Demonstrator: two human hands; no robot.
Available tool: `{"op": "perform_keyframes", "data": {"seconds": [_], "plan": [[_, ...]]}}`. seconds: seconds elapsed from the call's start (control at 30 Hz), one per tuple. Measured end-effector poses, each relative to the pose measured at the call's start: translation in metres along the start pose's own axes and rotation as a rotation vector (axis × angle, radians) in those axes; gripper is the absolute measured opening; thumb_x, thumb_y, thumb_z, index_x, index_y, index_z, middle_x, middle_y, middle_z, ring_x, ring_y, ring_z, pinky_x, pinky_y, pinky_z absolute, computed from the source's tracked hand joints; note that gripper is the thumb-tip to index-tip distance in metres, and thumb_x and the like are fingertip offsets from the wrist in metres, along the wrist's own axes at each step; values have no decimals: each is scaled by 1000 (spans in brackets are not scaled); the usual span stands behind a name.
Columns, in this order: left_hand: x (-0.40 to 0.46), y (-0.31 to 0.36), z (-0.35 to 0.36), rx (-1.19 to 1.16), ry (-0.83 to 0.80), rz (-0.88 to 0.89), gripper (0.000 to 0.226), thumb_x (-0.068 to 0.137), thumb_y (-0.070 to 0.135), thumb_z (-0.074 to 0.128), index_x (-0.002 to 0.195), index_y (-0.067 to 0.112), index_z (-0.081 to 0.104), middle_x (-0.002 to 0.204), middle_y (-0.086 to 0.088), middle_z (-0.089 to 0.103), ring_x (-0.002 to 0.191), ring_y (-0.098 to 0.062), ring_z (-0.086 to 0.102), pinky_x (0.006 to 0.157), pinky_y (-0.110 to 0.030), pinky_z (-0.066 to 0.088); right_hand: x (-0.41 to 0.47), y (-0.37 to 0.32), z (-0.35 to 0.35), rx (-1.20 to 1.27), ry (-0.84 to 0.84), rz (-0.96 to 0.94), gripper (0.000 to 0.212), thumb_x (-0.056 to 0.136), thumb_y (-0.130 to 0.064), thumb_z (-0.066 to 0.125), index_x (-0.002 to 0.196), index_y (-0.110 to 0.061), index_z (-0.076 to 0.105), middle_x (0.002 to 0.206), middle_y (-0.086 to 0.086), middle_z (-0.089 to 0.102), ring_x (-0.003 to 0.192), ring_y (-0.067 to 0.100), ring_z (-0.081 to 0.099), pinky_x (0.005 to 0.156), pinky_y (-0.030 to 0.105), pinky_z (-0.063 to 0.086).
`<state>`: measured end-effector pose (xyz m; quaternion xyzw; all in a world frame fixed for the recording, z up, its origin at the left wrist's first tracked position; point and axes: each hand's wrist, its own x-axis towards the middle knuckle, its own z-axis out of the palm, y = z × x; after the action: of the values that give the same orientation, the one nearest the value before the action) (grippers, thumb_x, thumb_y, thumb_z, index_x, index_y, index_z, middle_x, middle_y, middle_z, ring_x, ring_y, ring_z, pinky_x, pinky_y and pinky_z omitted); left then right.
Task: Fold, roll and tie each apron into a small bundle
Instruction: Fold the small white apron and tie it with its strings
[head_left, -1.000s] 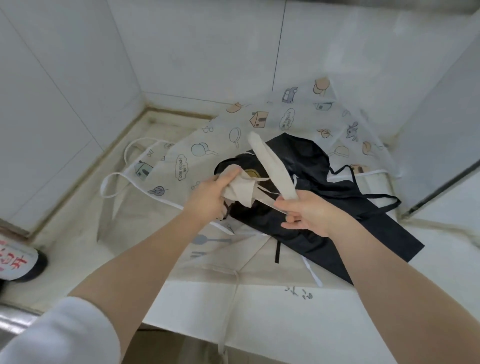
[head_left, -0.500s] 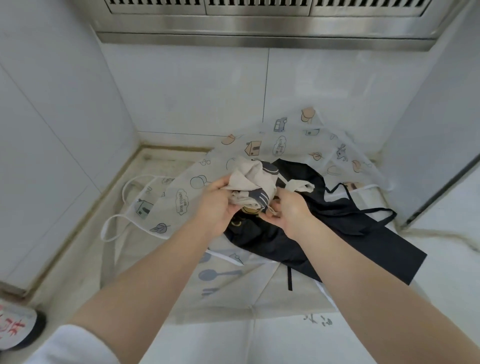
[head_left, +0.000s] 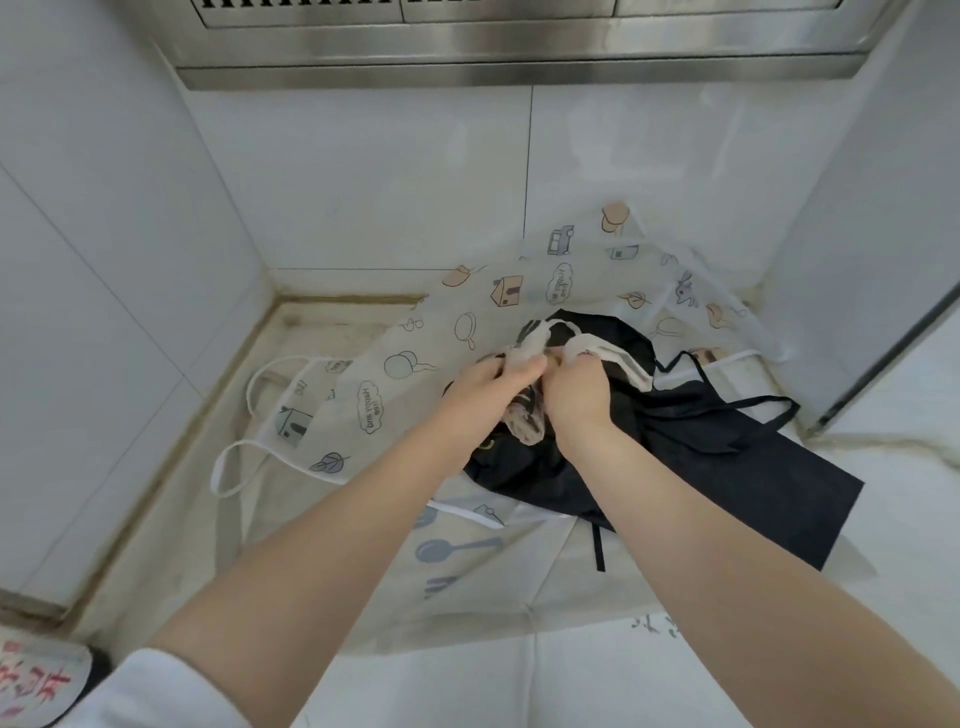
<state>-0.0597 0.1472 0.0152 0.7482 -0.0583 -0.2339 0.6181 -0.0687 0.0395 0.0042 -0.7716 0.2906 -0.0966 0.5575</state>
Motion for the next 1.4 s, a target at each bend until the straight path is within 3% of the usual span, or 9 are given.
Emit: {"op": "perform_keyframes", "data": {"seconds": [0.2, 0.4, 0.77, 0.9, 1.0, 1.1, 1.2, 1.3, 1.4], "plan": [[8, -15, 2, -417, 160, -114, 51, 86, 48, 60, 120, 10, 59, 109, -11, 69, 104, -27, 64, 100, -42, 46, -16, -17, -6, 205, -279, -113, 25, 89, -18, 56, 68, -8, 64, 64, 3, 64, 70, 20, 61, 74, 33, 52], [11, -12, 2, -678, 179, -81, 36, 93, 31, 55, 120, 7, 58, 111, -13, 67, 102, -28, 64, 99, -45, 47, 3, -2, -36, 263, -82, -150, 25, 95, -22, 53, 87, -8, 71, 83, 4, 63, 79, 16, 56, 75, 29, 46], [37, 21, 39, -464, -22, -42, 62, 79, 52, 53, 125, 12, 54, 120, -7, 65, 108, -19, 62, 98, -34, 47, 51, -3, -86, 776, -561, 199, 37, 100, -33, 41, 120, -7, 58, 117, 11, 67, 108, 23, 64, 91, 39, 52], [52, 25, 49, -14, 97, -96, 44, 92, 45, 51, 124, 15, 53, 110, -5, 62, 101, -19, 60, 97, -38, 48, 58, -5, -107, 474, -441, -40, 17, 94, -22, 57, 95, -9, 68, 97, 7, 71, 95, 19, 66, 87, 28, 53], [52, 30, 64, -451, -17, -167, 31, 101, 25, 34, 116, 7, 55, 101, -14, 62, 85, -24, 65, 78, -33, 56, 56, -5, -118, 177, -409, -257, 11, 88, -20, 64, 93, -13, 71, 83, -5, 70, 77, 4, 65, 70, 16, 51], [52, 28, 70, -748, -143, -105, 46, 98, 40, 31, 122, 10, 55, 117, -14, 63, 102, -25, 62, 92, -38, 48, 61, 4, -121, -3, -431, -317, 17, 80, -29, 74, 86, -13, 71, 82, -2, 71, 76, 1, 66, 72, 17, 53], [52, 25, 83, -555, -177, -1, 45, 90, 40, 49, 124, 11, 55, 117, -9, 66, 110, -23, 61, 95, -37, 49, 64, 15, -126, -44, -467, -295, 33, 78, -40, 70, 88, -9, 72, 91, 7, 72, 90, 18, 67, 84, 36, 54], [59, 16, 91, -362, -68, 57, 42, 87, 17, 63, 126, 10, 51, 116, -11, 66, 105, -22, 65, 86, -35, 54, 65, 17, -139, -54, -565, -330, 36, 96, -34, 48, 84, -11, 73, 87, -3, 72, 79, 1, 65, 74, 13, 48], [65, 12, 90, -260, -31, 68, 39, 89, 10, 61, 127, 9, 51, 121, -14, 63, 110, -25, 62, 91, -40, 52, 73, 16, -152, -83, -521, -399, 33, 97, -28, 48, 87, -9, 72, 86, 8, 69, 74, 5, 58, 70, 19, 43]]}}
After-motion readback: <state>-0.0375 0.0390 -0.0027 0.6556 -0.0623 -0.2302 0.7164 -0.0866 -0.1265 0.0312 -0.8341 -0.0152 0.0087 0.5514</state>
